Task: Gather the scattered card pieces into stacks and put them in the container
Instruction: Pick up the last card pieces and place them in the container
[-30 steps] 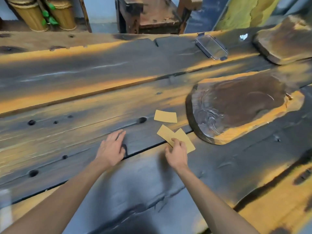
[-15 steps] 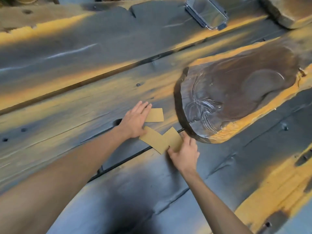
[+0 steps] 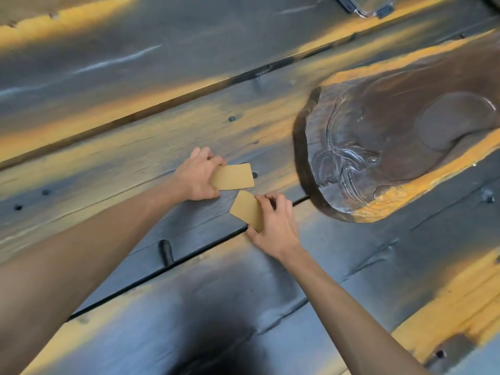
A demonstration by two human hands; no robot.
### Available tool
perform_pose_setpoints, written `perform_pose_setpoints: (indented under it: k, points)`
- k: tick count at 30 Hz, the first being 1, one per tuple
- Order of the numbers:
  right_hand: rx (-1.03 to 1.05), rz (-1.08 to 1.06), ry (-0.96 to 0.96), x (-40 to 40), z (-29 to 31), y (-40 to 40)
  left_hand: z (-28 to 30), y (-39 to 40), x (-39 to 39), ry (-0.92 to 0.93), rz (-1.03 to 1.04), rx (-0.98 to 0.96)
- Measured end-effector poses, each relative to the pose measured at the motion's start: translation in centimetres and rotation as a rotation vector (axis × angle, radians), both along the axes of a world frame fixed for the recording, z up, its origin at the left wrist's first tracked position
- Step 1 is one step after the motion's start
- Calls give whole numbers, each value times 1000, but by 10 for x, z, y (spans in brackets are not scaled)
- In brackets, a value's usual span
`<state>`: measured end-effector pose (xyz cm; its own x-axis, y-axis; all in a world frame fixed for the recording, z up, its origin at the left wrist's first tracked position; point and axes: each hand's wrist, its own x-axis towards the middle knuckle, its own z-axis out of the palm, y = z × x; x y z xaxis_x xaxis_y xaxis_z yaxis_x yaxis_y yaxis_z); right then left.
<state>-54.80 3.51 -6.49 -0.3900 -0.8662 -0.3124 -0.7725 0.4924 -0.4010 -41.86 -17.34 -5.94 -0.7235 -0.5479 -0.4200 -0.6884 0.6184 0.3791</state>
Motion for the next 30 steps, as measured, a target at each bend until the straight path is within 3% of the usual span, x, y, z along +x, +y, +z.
perform_pose_setpoints:
  k: [4,10,13,17,19,22,27,30]
  points:
    - [101,-15,45,4,6,-10,4,8,40,18,146,28]
    - [221,-139,-115,8,17,-17,17,45,88,55,421,217]
    - [164,-316,-371,14,33,-18,27,68,100,133,648,445]
    - [-112,-655,-915,42,76,-18,53,99,105,361,932,677]
    - [-157,-633,-1106,64,91,-17,74,115,107,478,983,797]
    - [-149,-531,-1187,101,108,-14,108,140,122,608,1064,912]
    - [-102,-488,-1360,152,121,1,126,169,183,713,1047,911]
    - [-87,-452,-1367,195,125,23,127,189,222,724,1008,859]
